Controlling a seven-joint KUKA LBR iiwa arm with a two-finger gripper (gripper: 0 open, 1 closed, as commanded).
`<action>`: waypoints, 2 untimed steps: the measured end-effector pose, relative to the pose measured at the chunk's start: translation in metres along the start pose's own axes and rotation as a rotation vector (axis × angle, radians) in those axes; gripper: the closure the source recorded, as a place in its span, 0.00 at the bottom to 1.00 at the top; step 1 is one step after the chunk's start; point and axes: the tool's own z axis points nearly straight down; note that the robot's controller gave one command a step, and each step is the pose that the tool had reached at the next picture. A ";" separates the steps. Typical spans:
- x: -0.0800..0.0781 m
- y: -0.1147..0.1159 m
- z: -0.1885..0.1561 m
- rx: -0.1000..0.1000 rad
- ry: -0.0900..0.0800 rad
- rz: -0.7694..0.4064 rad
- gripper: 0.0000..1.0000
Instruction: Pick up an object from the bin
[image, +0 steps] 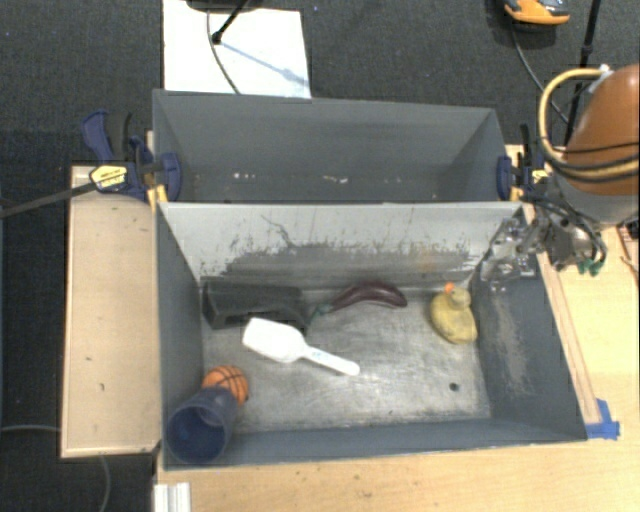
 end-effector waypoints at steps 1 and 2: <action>0.004 0.002 0.076 0.000 0.001 -0.018 0.00; 0.003 0.001 0.076 0.000 0.000 -0.018 0.00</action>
Offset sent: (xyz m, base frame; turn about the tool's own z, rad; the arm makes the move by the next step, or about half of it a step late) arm 0.0000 0.0000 0.0000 0.0000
